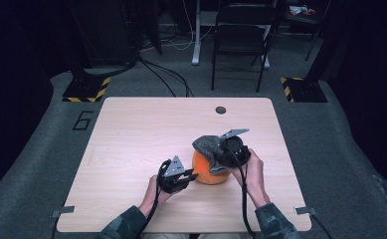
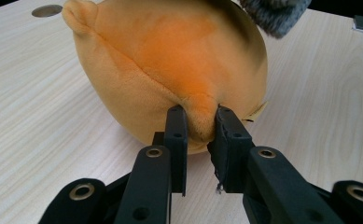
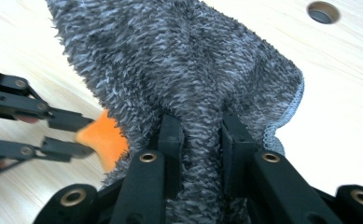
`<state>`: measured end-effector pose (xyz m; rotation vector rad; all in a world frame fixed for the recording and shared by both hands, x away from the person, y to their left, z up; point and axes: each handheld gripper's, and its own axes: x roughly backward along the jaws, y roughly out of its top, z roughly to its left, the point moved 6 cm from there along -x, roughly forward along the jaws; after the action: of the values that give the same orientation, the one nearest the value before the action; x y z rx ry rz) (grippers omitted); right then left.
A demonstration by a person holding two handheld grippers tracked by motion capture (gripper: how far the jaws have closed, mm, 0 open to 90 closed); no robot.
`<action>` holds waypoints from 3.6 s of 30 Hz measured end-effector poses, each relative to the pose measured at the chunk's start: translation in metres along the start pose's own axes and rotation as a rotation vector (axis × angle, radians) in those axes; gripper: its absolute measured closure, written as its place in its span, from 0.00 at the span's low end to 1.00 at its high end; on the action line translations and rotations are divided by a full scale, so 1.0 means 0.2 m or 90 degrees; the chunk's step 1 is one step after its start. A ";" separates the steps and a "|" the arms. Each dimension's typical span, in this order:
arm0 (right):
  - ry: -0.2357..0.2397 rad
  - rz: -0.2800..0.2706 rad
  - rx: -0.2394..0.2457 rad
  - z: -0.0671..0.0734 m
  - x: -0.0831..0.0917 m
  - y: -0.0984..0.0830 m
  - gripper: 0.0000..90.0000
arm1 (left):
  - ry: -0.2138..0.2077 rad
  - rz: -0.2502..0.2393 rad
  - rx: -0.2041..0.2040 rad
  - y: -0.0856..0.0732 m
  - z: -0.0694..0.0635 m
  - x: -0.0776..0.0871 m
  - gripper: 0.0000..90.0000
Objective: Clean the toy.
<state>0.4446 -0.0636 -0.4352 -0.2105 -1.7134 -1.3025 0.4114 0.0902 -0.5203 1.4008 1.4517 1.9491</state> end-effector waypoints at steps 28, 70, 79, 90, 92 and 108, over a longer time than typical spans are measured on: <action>0.026 -0.001 0.005 0.04 -0.09 -0.07 0.81 | -0.011 0.005 -0.013 0.00 -0.01 0.00 0.86; -0.002 0.059 -0.104 -0.27 -0.10 -0.27 0.81 | -0.015 0.006 -0.008 0.00 -0.01 0.00 0.85; -0.008 0.078 -0.126 -0.32 -0.13 -0.31 0.81 | -0.012 0.002 -0.008 0.00 -0.01 -0.01 0.85; -0.048 0.143 -0.147 -0.39 -0.22 -0.41 0.81 | -0.011 0.005 -0.006 -0.01 -0.01 -0.01 0.85; -0.052 0.152 -0.154 -0.40 -0.24 -0.43 0.81 | -0.014 0.009 -0.008 -0.01 0.00 0.00 0.85; -0.035 0.045 -0.139 -0.35 0.01 -0.23 0.81 | -0.013 0.006 -0.005 0.00 -0.01 0.00 0.85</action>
<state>0.4541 -0.1422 -0.4649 -0.4344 -1.5925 -1.4421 0.4105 0.0895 -0.5215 1.4216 1.4299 1.9385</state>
